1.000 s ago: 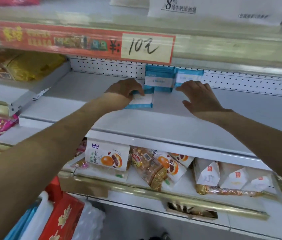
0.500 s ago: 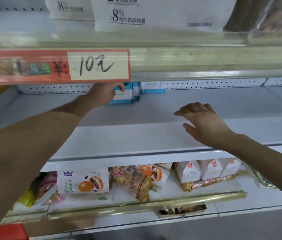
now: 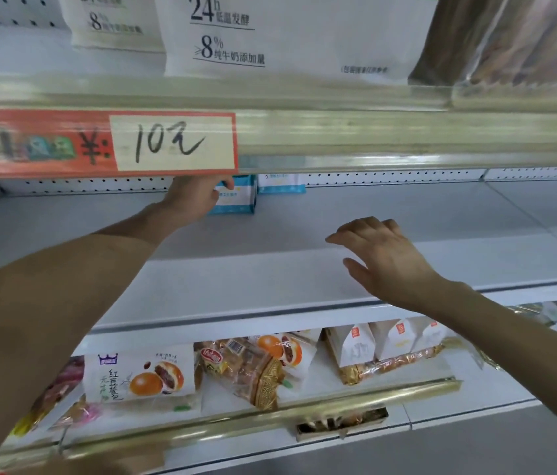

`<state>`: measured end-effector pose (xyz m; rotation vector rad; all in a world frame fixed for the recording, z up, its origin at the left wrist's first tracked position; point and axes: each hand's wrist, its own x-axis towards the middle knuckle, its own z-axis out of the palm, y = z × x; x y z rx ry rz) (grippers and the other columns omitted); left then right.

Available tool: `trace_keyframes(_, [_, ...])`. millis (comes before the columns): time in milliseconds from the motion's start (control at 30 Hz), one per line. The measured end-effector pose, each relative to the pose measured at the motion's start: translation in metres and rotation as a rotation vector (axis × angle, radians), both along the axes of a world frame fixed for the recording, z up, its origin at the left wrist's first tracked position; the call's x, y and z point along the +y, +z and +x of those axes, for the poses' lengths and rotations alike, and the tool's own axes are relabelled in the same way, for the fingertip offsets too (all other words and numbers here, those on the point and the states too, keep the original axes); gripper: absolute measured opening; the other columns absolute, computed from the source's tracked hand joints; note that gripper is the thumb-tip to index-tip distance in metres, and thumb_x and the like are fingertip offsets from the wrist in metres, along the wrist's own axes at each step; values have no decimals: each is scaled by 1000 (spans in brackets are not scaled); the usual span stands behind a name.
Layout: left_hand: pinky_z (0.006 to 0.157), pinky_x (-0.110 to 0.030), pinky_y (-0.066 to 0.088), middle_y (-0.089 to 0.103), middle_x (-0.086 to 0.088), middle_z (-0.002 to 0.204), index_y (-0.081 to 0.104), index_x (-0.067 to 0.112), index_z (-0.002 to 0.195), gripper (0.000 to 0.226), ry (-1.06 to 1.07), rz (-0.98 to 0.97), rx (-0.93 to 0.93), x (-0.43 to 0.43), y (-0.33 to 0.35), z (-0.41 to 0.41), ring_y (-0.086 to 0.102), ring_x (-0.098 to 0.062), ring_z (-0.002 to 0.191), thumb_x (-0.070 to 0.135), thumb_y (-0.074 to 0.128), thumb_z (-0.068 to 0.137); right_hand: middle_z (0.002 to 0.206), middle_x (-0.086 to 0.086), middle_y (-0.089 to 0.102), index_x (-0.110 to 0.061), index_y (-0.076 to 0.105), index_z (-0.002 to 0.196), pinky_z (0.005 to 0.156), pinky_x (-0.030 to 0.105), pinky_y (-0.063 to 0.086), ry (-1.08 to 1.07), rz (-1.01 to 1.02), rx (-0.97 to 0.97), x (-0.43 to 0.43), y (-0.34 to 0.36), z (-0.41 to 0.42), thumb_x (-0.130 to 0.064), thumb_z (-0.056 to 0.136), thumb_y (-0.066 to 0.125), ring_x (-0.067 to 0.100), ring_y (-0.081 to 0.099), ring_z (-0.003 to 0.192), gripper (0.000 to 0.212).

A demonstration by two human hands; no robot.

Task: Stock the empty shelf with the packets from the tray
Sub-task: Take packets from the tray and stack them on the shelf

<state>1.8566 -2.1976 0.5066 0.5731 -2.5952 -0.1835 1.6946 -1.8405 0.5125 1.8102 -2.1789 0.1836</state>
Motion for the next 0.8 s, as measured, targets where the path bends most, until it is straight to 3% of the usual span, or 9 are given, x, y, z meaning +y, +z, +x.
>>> trace_keyframes(100, [78, -35, 46, 71, -18, 103, 76, 8, 110, 35, -4, -100, 72, 0, -3, 9, 64, -37, 88, -10, 62, 84, 135, -4, 60, -30, 57, 138, 100, 43, 41, 7, -3, -11, -4, 1, 6, -25, 93, 65, 21, 52, 125, 46])
trace_keyframes(200, [78, -33, 48, 74, -13, 100, 75, 9, 112, 38, -61, -133, 90, 7, -1, 26, 66, -32, 87, -10, 61, 82, 137, -4, 59, -30, 56, 139, 102, 44, 40, 22, 0, -40, -14, 2, 14, -25, 95, 63, 21, 52, 126, 45])
trace_keyframes(300, [90, -43, 51, 68, -4, 121, 68, 19, 121, 37, -7, -61, -2, 26, 2, 51, 60, -28, 110, 5, 54, 90, 138, -2, 59, -30, 56, 139, 102, 43, 38, 49, -3, -88, -29, 2, 26, -25, 96, 62, 23, 52, 126, 43])
trace_keyframes(367, [94, -40, 50, 64, 1, 128, 64, 25, 127, 36, 76, 48, -65, 45, 2, 74, 58, -23, 116, 13, 52, 95, 137, -1, 60, -28, 57, 138, 100, 43, 39, 95, -15, -120, -41, 2, 38, -25, 97, 60, 24, 54, 124, 41])
trace_keyframes(433, [93, -38, 52, 66, 5, 125, 64, 26, 129, 34, 132, 132, -53, 66, -3, 106, 61, -18, 112, 16, 55, 98, 134, 0, 62, -26, 59, 135, 98, 43, 40, 158, -30, -152, -55, 1, 55, -25, 97, 60, 25, 56, 120, 38])
trace_keyframes(600, [86, -33, 56, 68, 9, 117, 65, 23, 127, 29, 327, 162, 221, 129, -15, 219, 63, -10, 98, 15, 59, 99, 120, -4, 65, -22, 61, 130, 96, 41, 44, 444, -74, -297, -94, -15, 121, -23, 98, 60, 21, 59, 109, 32])
trace_keyframes(800, [78, -42, 56, 67, 6, 114, 64, 28, 123, 25, 737, 185, 257, 207, -48, 367, 66, -20, 93, 21, 55, 101, 111, -3, 64, -22, 62, 125, 86, 36, 43, 858, 32, -376, -135, -44, 249, -22, 97, 56, 19, 58, 98, 28])
